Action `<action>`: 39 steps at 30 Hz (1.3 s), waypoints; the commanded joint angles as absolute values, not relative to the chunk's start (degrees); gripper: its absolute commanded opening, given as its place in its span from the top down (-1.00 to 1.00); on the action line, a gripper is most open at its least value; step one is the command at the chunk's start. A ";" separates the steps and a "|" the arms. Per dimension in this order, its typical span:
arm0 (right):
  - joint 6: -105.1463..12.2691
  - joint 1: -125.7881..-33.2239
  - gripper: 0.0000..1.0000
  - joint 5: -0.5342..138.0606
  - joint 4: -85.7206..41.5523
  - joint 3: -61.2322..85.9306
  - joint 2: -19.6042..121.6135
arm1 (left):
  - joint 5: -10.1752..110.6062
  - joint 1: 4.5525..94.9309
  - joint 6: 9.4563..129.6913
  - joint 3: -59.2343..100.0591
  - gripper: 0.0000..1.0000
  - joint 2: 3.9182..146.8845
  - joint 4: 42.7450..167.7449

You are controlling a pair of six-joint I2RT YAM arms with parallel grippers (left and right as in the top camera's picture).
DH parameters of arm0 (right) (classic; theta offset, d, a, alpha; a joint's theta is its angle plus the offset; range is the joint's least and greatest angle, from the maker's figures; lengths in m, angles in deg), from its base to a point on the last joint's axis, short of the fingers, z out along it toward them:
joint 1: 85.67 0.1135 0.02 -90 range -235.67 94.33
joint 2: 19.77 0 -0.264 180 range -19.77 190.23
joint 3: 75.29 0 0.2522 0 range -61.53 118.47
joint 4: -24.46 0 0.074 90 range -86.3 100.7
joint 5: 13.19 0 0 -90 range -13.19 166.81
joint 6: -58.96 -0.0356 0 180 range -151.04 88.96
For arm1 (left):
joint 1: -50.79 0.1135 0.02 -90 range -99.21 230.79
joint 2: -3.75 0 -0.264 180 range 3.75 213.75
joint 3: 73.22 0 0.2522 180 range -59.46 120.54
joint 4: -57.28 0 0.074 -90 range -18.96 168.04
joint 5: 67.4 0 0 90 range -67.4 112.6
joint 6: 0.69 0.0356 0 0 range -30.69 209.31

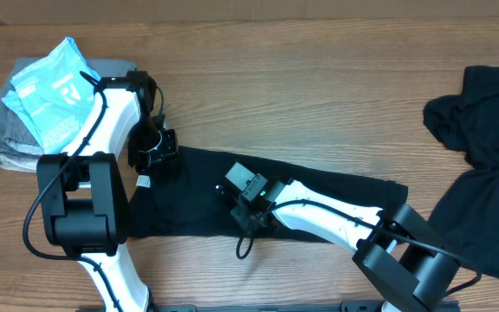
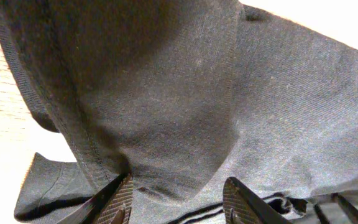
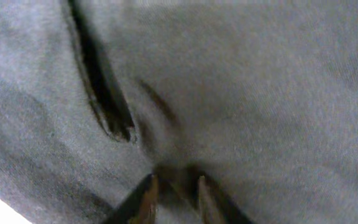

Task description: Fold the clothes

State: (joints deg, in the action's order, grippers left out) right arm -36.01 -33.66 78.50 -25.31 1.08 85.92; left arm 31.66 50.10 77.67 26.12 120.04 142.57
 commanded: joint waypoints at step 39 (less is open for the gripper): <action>-40.97 -39.89 0.17 66.06 -46.25 17.80 79.56 | 37.69 50.45 79.01 38.60 -0.02 117.01 150.59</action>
